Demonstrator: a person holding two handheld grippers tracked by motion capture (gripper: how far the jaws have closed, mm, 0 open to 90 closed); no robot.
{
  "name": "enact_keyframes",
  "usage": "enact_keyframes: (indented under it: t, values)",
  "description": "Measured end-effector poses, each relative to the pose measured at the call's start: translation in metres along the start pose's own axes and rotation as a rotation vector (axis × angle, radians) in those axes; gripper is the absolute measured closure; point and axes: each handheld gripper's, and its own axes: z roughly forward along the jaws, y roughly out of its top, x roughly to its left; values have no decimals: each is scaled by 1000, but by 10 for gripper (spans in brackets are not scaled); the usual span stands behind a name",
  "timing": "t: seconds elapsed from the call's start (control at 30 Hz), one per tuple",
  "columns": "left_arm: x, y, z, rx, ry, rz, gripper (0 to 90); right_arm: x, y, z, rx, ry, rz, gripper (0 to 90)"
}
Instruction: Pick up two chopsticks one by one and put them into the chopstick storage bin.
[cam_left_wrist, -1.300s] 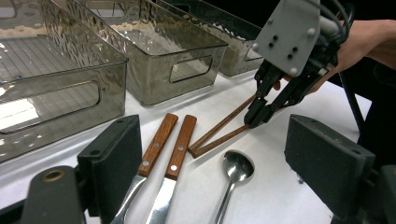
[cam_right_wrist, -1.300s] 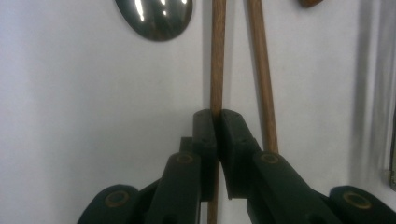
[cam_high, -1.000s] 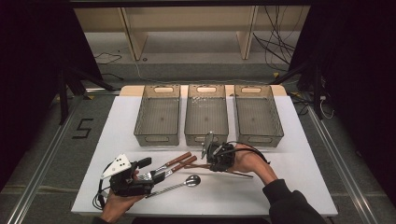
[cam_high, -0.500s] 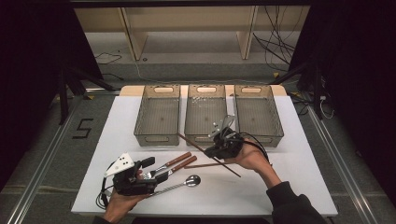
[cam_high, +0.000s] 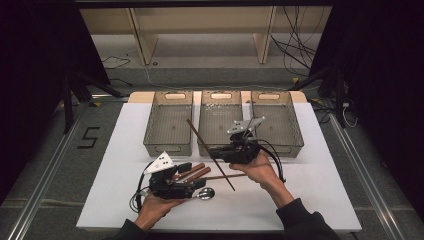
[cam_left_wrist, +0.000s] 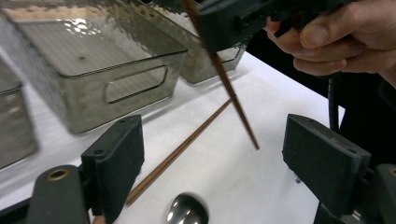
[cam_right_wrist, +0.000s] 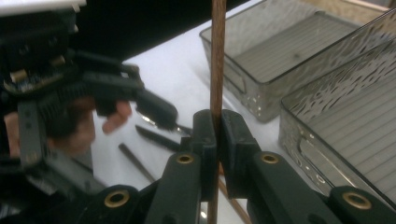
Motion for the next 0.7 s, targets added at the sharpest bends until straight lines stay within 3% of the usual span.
enact_keyframes:
  t: [0.13, 0.27, 0.63, 0.7]
  values:
    - [-4, 7, 16, 23, -11, -4, 224, 1, 0, 1, -27, 9, 25, 855]
    - [-5, 13, 27, 25, -30, -25, 275, 6, 2, 1, -44, 19, 20, 855]
    - [-2, 24, 38, 0, -40, -115, 512, 12, 2, 0, -80, 29, 13, 854]
    - [-1, 23, 39, -2, -45, -117, 574, 12, 1, 0, -80, 25, 12, 854]
